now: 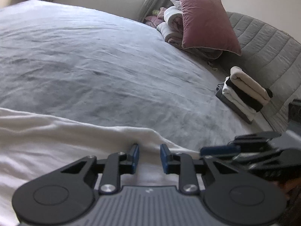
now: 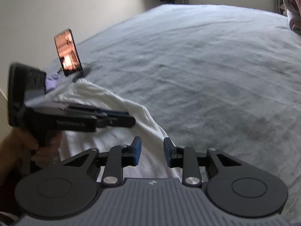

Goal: Fold clothes

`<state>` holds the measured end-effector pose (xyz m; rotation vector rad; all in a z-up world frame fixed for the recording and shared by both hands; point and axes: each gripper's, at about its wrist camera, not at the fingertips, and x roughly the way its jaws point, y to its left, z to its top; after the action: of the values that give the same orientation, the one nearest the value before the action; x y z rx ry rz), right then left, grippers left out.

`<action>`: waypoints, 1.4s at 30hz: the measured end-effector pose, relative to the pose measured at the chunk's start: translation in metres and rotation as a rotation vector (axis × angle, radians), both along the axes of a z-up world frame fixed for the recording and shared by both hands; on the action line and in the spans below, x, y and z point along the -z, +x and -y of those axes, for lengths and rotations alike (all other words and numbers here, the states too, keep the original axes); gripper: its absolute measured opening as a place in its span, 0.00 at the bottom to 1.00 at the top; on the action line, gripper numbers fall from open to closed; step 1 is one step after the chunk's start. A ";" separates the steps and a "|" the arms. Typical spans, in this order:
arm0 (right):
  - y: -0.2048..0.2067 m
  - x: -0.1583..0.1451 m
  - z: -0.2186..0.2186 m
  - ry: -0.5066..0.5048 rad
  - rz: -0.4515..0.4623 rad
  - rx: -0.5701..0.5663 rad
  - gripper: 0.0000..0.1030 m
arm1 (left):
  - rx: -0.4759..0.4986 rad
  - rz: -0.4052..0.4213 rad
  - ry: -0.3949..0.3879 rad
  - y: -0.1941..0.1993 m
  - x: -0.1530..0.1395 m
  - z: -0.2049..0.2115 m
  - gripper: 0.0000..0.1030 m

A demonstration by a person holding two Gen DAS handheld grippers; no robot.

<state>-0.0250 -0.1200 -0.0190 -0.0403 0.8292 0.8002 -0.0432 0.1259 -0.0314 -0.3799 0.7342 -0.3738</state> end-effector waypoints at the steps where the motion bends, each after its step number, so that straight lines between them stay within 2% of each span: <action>1: -0.001 0.002 -0.001 -0.007 0.003 -0.008 0.23 | -0.002 -0.009 -0.014 0.001 0.000 -0.001 0.25; 4: -0.003 0.005 -0.004 -0.029 0.025 -0.022 0.12 | -0.007 -0.034 -0.057 0.004 0.001 -0.004 0.25; 8: -0.006 0.002 -0.007 -0.042 0.085 -0.012 0.10 | -0.013 -0.068 -0.114 0.009 0.003 -0.008 0.25; 9: -0.006 0.000 -0.007 -0.044 0.102 -0.007 0.12 | -0.015 -0.077 -0.129 0.010 0.003 -0.009 0.25; 10: -0.007 -0.002 -0.007 -0.044 0.118 -0.005 0.19 | -0.017 -0.085 -0.143 0.011 0.004 -0.010 0.25; 12: -0.007 -0.003 -0.009 -0.050 0.134 -0.005 0.39 | -0.028 -0.098 -0.154 0.013 0.005 -0.011 0.24; 16: -0.001 0.004 -0.011 -0.078 0.115 0.013 0.40 | -0.065 -0.113 -0.146 0.018 0.009 -0.013 0.25; 18: 0.003 0.007 -0.012 -0.088 0.093 0.025 0.26 | -0.077 -0.115 -0.119 0.019 0.009 -0.013 0.24; 21: 0.003 0.004 -0.008 -0.056 0.062 0.033 0.17 | -0.090 -0.117 -0.052 0.020 0.011 -0.009 0.24; 22: 0.002 0.002 -0.007 -0.045 0.058 0.027 0.15 | -0.090 -0.119 -0.054 0.020 0.011 -0.009 0.24; 26: -0.004 0.000 -0.011 -0.057 0.062 -0.008 0.11 | -0.094 -0.138 -0.107 0.021 0.012 -0.016 0.28; 31: -0.008 0.004 -0.017 -0.058 0.046 -0.050 0.10 | -0.085 -0.171 -0.230 0.022 0.014 -0.023 0.42; 33: -0.009 0.005 -0.019 -0.053 0.038 -0.067 0.10 | -0.084 -0.172 -0.224 0.021 0.015 -0.020 0.42; 35: -0.009 0.007 -0.021 -0.050 0.027 -0.082 0.10 | -0.095 -0.171 -0.182 0.021 0.016 -0.016 0.34; 37: -0.006 0.011 -0.021 -0.045 0.008 -0.081 0.12 | -0.108 -0.169 -0.130 0.019 0.017 -0.013 0.18; 38: -0.004 0.012 -0.020 -0.029 -0.010 -0.074 0.13 | -0.107 -0.165 -0.117 0.018 0.018 -0.014 0.14; 39: -0.001 0.012 -0.017 -0.004 -0.032 -0.063 0.18 | -0.105 -0.161 -0.105 0.017 0.018 -0.015 0.11; 41: 0.006 0.014 -0.012 0.046 -0.078 -0.042 0.21 | -0.100 -0.158 -0.096 0.015 0.021 -0.019 0.08; 42: 0.010 0.015 -0.009 0.085 -0.112 -0.024 0.27 | -0.096 -0.158 -0.099 0.014 0.022 -0.022 0.06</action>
<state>-0.0146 -0.1114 -0.0341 0.0701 0.9009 0.8657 -0.0295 0.1481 -0.0535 -0.5403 0.8502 -0.2919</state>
